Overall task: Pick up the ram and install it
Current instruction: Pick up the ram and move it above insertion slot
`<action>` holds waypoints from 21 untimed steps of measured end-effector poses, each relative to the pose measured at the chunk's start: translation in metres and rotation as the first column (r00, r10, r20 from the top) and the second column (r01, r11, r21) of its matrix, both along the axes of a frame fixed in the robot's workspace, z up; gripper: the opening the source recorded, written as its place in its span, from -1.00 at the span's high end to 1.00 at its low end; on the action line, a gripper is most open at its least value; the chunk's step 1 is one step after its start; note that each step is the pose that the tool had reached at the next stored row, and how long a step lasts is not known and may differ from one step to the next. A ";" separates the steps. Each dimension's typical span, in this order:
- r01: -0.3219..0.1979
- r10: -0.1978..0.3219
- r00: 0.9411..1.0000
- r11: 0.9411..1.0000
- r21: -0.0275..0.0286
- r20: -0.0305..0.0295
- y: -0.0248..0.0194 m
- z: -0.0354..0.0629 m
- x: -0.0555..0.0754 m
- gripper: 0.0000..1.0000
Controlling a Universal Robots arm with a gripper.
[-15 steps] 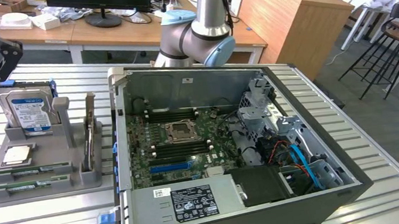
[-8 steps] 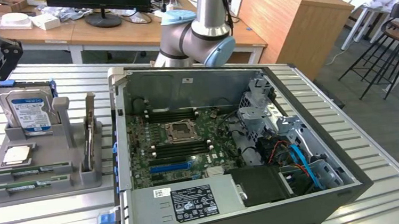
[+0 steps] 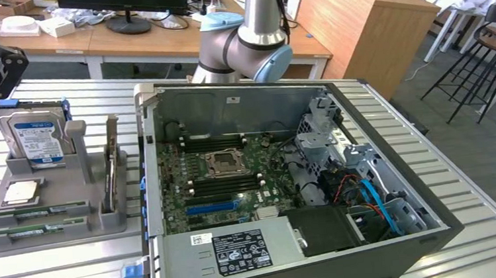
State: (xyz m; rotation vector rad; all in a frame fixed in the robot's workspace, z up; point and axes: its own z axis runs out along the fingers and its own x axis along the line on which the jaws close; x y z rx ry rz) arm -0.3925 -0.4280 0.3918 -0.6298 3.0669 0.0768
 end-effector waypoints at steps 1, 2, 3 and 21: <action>-0.013 0.013 1.000 1.000 0.000 0.000 0.0000 0.0000 0.000 0.80; -0.027 0.027 1.000 1.000 0.000 -0.001 0.0000 0.0000 0.000 0.80; -0.040 0.040 0.999 0.999 0.000 -0.001 0.0000 -0.0001 0.000 0.80; -0.253 0.253 0.968 0.968 0.001 -0.009 0.0000 -0.0006 0.000 0.80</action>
